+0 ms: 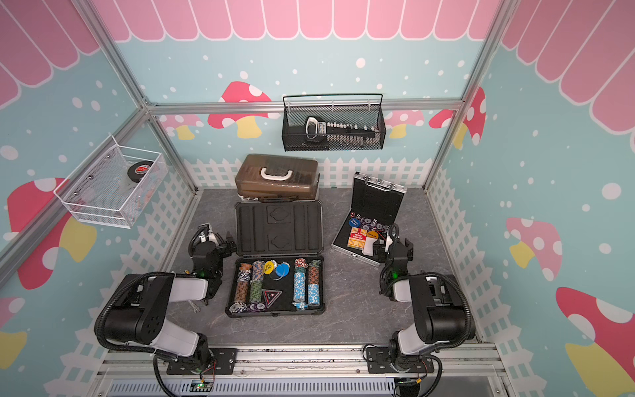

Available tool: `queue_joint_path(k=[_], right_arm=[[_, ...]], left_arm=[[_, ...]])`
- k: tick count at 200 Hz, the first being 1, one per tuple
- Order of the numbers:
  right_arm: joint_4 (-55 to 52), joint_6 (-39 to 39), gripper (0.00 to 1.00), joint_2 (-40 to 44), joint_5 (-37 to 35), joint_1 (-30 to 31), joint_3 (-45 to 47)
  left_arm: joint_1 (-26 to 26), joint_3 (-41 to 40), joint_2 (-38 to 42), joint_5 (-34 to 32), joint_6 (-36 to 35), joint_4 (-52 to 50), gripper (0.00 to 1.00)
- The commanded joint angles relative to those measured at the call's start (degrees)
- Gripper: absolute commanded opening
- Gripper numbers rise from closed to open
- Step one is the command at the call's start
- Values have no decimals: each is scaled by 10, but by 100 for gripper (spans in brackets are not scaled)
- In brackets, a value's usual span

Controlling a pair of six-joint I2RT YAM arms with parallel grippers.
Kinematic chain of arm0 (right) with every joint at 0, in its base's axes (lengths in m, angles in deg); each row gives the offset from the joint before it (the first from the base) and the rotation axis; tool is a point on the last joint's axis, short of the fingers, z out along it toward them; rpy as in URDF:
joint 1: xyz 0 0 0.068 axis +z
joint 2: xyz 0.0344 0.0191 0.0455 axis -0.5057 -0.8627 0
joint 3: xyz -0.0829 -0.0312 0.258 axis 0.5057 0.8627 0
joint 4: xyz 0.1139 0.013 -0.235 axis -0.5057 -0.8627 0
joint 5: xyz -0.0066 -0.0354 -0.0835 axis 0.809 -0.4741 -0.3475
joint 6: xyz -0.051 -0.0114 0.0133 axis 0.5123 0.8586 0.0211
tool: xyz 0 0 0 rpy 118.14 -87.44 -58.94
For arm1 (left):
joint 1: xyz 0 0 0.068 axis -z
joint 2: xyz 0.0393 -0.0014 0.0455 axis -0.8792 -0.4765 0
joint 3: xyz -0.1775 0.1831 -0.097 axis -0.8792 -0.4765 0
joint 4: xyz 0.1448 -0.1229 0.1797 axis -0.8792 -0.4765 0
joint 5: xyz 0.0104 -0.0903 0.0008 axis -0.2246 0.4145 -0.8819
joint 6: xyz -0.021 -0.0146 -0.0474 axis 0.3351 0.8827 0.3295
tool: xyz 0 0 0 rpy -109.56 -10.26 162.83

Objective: Close the poker set cases
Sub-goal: Close the lid of the poker set case.

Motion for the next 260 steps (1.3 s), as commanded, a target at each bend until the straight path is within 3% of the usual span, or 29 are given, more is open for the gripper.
queue_joint_path(k=[1,148,190,239,260], right_arm=[[2,7,99,-3,4,-1,-9],[2,7,99,-3,6,-1,-9],[-3,9,99,0,7,-1,-10],[-54,13,96,50,21,0,-16],[-135,7,92,85,29,-1,-42]], left_arm=[[-3,-2,3,4,1,19,99],[-3,-4,4,4,2,24,99],[-5,-36,45,5,4,47,99],[-6,13,156,-25,14,-167,99],[-5,44,209,-35,51,-286,99]])
